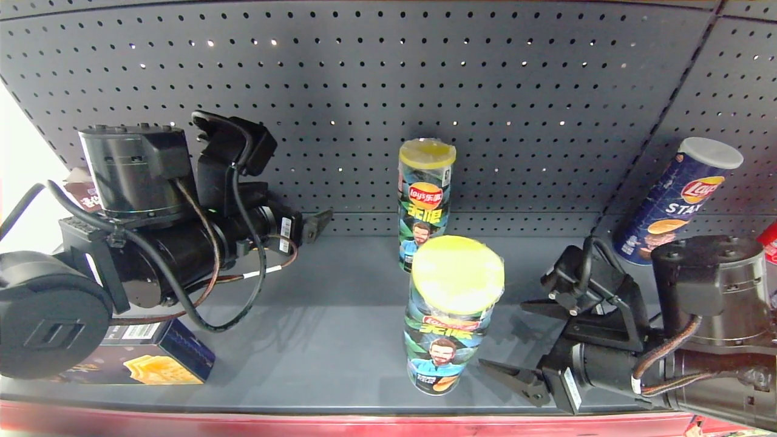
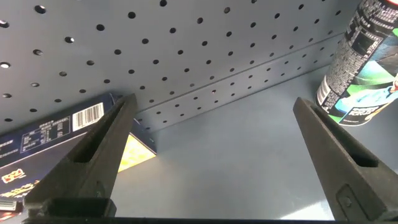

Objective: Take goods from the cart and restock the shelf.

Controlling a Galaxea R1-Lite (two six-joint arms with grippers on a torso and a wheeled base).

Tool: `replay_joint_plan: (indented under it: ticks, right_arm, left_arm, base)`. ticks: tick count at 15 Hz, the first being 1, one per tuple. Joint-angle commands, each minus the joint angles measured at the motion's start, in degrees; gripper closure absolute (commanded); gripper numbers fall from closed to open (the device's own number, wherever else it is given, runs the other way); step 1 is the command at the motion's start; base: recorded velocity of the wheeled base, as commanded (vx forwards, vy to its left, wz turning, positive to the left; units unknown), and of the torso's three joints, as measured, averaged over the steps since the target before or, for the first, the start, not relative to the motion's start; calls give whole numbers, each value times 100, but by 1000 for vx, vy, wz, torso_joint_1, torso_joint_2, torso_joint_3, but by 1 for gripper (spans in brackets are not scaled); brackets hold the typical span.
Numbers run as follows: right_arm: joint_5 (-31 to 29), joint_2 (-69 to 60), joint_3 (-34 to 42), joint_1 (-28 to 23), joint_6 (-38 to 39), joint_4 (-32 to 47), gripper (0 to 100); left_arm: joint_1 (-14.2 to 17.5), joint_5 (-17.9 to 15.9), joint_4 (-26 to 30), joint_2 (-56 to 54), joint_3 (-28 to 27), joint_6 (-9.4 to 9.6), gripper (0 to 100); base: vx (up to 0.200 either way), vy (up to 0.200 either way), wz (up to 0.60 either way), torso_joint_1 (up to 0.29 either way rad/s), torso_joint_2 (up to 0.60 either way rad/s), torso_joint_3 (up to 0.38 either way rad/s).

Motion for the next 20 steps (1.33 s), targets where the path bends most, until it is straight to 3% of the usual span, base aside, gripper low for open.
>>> replay_joint_plan:
  ticks: [1,20]
  right_arm:
    - [11,82,-83,8,-3,1,0]
    - [11,319,-355,52,-12,-34,0]
  left_arm:
    - [-1,1,-46,21,19,6,0]
    - [17,1,-55,30,37,-3,0]
  base:
    - [0,0,0,0,0,0]
    - [0,0,0,0,0,0]
